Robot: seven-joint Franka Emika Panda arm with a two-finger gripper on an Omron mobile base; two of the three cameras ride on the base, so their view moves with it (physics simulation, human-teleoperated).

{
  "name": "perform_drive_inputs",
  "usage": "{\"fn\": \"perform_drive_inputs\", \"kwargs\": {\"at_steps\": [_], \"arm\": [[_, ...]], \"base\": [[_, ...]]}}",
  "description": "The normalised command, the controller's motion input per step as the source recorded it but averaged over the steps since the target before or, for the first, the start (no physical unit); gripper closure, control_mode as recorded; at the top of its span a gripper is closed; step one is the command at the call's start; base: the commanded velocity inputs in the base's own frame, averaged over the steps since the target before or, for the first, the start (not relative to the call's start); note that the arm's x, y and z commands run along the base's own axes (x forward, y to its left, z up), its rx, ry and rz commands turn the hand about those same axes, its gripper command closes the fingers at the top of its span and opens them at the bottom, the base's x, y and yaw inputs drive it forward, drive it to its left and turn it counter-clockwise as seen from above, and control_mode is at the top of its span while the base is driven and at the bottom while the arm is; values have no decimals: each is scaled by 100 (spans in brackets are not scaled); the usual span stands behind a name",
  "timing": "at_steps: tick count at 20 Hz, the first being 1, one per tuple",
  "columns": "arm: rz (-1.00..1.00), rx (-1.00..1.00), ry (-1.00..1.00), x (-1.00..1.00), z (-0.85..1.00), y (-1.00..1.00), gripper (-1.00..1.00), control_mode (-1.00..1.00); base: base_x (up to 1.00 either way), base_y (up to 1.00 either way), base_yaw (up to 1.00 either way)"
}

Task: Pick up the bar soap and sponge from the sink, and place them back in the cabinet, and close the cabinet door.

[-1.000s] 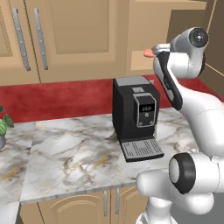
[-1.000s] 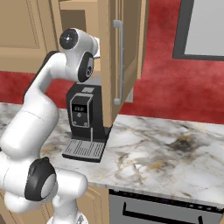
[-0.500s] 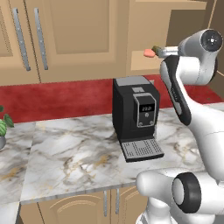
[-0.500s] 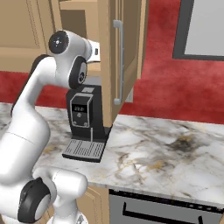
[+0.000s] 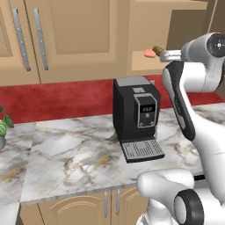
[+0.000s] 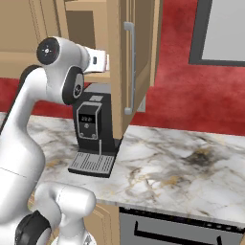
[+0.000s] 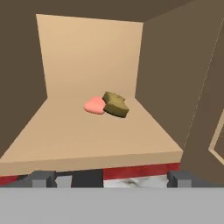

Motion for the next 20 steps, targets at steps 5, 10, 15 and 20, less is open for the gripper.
{"fn": "perform_drive_inputs", "kwargs": {"at_steps": [5,10,15,20], "arm": [[0,1,0,-46,12,8,-100,-100],[0,2,0,-45,10,3,-100,-100],[-1,5,0,-45,2,4,-100,-100],[-6,10,0,-38,6,6,-100,-100]], "base": [[0,0,0],[0,0,0],[0,0,0],[0,0,0]]}}
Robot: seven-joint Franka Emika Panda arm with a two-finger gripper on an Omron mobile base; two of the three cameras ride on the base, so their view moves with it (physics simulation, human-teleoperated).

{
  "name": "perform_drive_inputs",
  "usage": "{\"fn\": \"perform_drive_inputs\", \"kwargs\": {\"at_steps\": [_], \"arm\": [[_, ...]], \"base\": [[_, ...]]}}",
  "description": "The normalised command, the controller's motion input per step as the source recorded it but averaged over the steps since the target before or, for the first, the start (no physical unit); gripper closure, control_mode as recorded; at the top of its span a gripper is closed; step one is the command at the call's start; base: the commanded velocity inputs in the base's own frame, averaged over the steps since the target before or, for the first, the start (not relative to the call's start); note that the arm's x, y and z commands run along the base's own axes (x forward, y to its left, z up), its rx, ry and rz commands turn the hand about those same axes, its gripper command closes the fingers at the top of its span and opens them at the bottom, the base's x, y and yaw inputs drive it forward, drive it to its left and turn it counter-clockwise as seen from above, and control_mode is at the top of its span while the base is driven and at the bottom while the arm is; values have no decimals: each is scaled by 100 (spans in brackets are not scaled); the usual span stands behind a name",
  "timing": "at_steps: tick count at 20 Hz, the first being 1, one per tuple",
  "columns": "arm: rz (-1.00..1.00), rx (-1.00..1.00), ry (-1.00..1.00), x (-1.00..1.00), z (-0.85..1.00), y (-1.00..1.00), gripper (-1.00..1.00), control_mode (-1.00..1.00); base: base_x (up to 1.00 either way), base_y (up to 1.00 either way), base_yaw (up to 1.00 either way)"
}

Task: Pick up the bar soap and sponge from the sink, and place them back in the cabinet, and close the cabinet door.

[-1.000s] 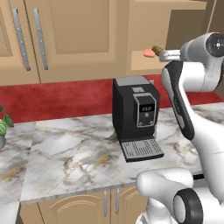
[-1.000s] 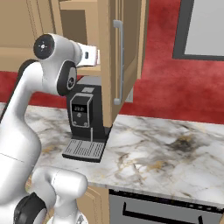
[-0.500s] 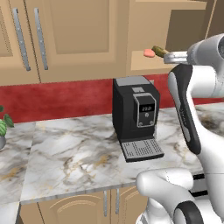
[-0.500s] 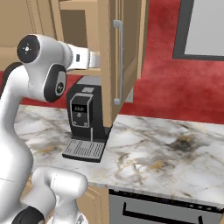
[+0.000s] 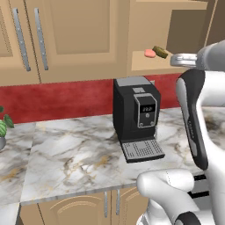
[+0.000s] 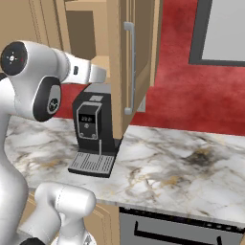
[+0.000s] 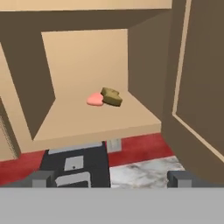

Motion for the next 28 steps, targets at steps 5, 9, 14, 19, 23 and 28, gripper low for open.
{"fn": "perform_drive_inputs", "kwargs": {"at_steps": [5,9,14,19,23,28], "arm": [[-11,12,0,-43,6,5,-100,-100],[-13,12,0,-42,8,4,-100,-100],[-4,14,-6,-34,0,0,-100,-100],[1,15,-6,-28,0,0,-100,-100],[3,16,-5,-28,0,0,-100,-100],[0,17,-5,-28,0,0,-100,-100]], "base": [[0,0,0],[0,0,0],[0,0,0],[0,0,0],[0,0,0],[0,0,0]]}}
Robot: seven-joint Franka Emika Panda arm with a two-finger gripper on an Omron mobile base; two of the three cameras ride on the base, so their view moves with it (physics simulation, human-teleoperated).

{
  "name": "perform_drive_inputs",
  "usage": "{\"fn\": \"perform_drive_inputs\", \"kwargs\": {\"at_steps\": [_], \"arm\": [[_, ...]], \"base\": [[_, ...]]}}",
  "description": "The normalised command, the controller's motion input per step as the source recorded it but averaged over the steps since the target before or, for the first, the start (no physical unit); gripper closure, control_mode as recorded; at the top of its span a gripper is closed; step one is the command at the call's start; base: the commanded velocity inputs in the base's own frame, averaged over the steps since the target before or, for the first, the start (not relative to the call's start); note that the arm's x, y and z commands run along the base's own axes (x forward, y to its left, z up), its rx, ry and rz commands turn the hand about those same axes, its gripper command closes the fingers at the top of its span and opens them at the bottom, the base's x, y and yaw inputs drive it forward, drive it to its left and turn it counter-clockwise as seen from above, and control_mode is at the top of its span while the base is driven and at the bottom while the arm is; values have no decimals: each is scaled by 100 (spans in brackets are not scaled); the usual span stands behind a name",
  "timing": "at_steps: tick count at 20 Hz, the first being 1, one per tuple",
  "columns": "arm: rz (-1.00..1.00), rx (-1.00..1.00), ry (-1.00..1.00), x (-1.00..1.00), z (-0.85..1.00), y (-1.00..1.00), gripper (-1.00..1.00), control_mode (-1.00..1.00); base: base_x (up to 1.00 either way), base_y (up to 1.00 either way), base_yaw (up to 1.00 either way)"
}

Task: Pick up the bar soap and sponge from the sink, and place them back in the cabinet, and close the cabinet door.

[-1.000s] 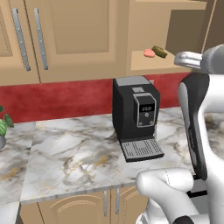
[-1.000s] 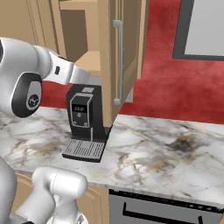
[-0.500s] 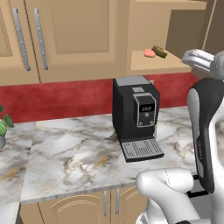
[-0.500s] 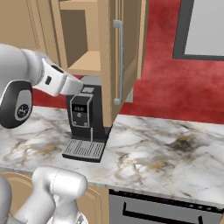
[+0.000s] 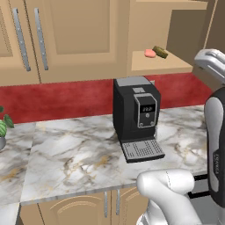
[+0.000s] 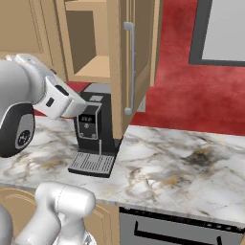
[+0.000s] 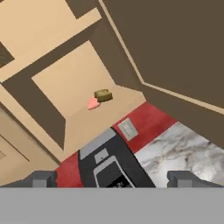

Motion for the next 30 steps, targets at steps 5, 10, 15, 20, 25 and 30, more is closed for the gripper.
{"fn": "perform_drive_inputs", "kwargs": {"at_steps": [5,10,15,20,25,30], "arm": [[0,20,-6,-26,2,0,-100,-100],[0,19,-1,-21,17,-11,-100,-100],[0,18,2,-16,20,-26,-100,-100],[0,17,5,-17,8,-38,-100,-100],[0,16,3,-17,0,-35,-100,-100],[0,13,0,-17,0,-31,-100,-100]], "base": [[0,0,0],[0,0,0],[0,0,0],[0,0,0],[0,0,0],[0,0,0]]}}
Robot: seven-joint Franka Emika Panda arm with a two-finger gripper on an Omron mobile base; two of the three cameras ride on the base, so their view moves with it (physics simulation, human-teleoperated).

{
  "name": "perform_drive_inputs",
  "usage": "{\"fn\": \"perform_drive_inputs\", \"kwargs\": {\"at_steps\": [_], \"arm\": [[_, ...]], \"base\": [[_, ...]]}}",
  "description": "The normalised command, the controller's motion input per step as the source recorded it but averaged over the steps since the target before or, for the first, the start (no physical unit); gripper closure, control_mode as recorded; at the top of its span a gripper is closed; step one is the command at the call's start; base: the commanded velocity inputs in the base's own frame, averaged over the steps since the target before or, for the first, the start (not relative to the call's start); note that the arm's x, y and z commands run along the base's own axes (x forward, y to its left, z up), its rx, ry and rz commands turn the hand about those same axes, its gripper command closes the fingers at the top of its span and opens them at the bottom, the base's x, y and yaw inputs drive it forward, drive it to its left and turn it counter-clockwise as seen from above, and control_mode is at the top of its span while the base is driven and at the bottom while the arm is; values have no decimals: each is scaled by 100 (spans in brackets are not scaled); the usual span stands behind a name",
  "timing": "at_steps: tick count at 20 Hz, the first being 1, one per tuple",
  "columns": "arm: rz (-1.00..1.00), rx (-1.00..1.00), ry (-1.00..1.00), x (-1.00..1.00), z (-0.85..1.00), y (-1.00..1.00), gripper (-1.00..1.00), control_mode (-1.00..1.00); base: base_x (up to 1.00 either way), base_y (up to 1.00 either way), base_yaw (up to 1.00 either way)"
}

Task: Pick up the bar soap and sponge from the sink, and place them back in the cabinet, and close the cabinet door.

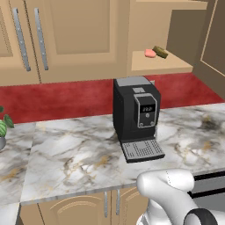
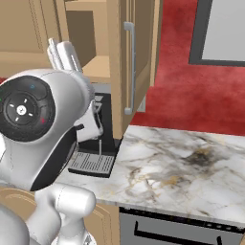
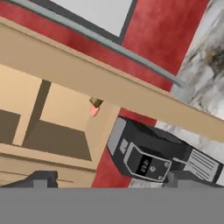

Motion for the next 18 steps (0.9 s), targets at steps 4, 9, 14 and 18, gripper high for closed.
{"fn": "perform_drive_inputs", "kwargs": {"at_steps": [4,9,14,18], "arm": [[0,11,0,-1,0,-36,-100,-100],[0,10,0,-2,0,-34,-100,-100],[0,9,0,0,0,-29,-100,-100],[0,7,0,0,0,-29,-100,-100]], "base": [[0,0,0],[0,0,0],[0,0,0],[0,0,0]]}}
